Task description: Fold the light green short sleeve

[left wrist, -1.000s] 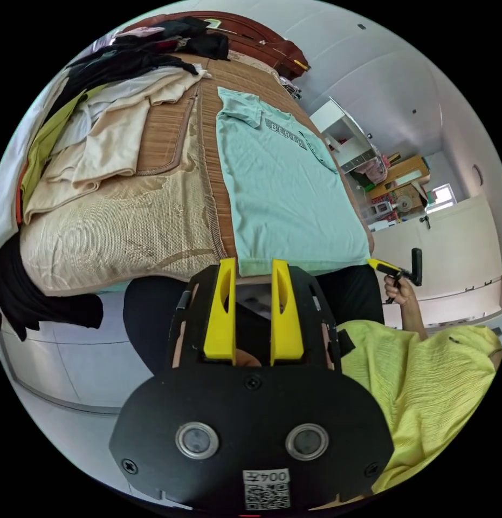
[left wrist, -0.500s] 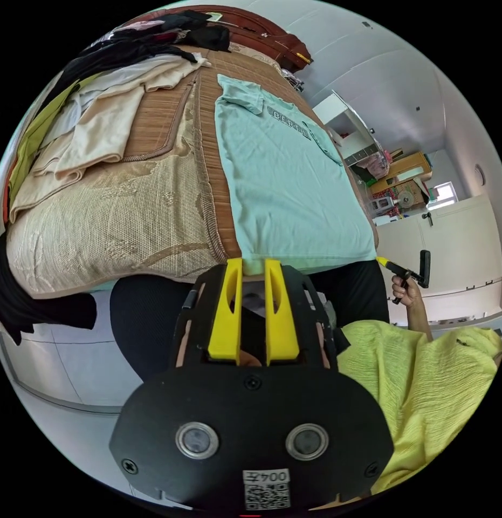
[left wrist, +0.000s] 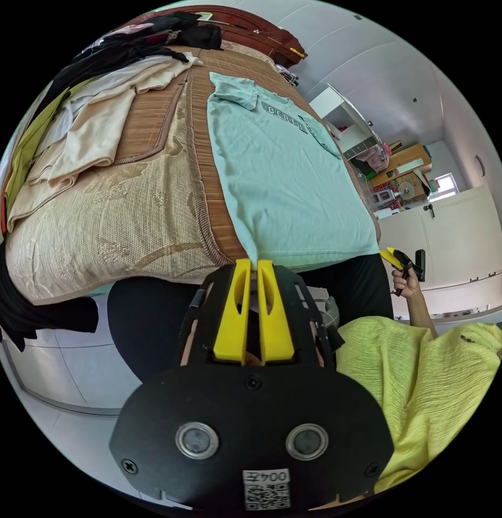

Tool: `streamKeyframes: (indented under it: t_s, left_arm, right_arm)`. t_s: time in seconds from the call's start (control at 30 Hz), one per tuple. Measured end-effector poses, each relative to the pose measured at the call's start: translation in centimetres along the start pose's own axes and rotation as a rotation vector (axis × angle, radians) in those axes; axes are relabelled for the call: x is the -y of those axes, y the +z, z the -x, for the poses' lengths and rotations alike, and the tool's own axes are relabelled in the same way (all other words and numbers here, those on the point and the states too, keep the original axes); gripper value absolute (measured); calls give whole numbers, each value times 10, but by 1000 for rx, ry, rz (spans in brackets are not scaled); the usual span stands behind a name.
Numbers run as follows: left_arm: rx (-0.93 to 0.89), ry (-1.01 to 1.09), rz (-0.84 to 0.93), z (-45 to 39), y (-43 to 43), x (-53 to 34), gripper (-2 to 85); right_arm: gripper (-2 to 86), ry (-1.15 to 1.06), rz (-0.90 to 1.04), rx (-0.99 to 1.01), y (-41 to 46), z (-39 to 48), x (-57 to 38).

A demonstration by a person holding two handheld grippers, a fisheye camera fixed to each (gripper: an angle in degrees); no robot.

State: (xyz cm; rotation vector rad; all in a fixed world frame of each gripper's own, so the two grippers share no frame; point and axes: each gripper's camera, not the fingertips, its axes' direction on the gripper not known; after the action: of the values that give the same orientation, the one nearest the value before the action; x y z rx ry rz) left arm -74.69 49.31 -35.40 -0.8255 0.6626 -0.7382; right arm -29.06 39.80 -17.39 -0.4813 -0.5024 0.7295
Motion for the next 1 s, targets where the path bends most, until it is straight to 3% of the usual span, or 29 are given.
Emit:
streamKeyframes:
  t_s: [0.23, 0.57, 0.9, 1.0]
  left_arm:
    - [-8, -16, -34, -21, -12, -7, 13]
    - [-32, -20, -71, -55, -23, -14, 12]
    - [-48, -29, -87, -87, -24, -19, 13]
    - [-70, -30, -107, -98, -32, -24, 12]
  right_arm:
    - [137, 21, 10, 109, 26, -35, 3]
    - [126, -36, 135, 52, 70, -46, 9]
    - [38, -61, 180, 41, 101, -75, -9]
    - [6, -48, 90, 78, 95, -88, -21]
